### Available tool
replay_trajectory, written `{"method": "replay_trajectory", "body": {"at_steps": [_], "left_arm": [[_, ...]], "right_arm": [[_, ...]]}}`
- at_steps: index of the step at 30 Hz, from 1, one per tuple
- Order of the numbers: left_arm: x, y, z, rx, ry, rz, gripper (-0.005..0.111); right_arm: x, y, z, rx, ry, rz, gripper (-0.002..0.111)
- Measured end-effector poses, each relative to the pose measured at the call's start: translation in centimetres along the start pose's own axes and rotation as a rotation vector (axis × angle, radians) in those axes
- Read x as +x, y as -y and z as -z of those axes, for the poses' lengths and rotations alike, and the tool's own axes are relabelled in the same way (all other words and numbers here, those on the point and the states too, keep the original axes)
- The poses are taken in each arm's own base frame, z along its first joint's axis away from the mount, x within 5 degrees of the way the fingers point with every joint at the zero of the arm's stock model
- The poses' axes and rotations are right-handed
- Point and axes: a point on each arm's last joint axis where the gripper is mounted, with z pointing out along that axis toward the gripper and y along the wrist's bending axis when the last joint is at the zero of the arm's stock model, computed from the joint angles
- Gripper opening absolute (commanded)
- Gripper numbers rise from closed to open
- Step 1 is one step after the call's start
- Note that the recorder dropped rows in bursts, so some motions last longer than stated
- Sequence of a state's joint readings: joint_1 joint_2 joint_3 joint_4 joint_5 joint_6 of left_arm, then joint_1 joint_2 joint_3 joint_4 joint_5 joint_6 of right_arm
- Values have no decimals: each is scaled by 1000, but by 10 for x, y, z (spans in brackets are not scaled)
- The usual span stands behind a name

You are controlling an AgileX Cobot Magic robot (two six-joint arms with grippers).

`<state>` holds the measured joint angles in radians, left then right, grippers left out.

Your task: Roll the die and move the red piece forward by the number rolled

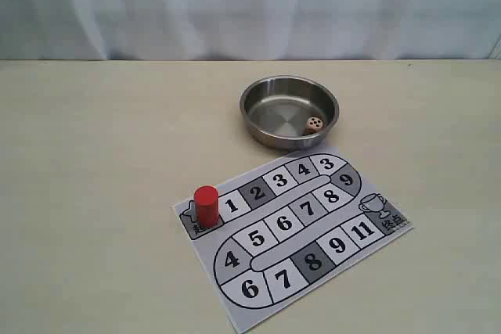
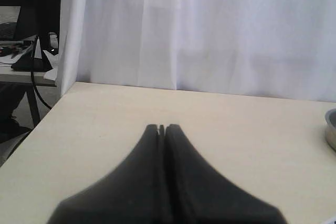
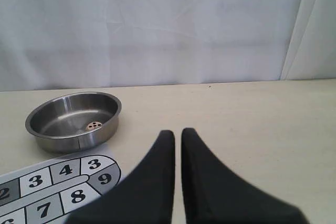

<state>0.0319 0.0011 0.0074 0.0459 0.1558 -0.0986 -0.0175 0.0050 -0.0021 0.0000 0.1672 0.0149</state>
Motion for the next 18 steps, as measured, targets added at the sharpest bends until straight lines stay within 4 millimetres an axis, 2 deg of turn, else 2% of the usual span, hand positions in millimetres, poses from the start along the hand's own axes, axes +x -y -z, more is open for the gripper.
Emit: {"method": "replay_trajectory", "body": {"at_steps": [9, 18], "left_arm": [[0, 0, 0, 0, 0, 0, 0], [0, 0, 0, 0, 0, 0, 0]], "right_arm": [[0, 0, 0, 0, 2, 0, 4], [-18, 0, 2, -6, 154, -39, 4]]}}
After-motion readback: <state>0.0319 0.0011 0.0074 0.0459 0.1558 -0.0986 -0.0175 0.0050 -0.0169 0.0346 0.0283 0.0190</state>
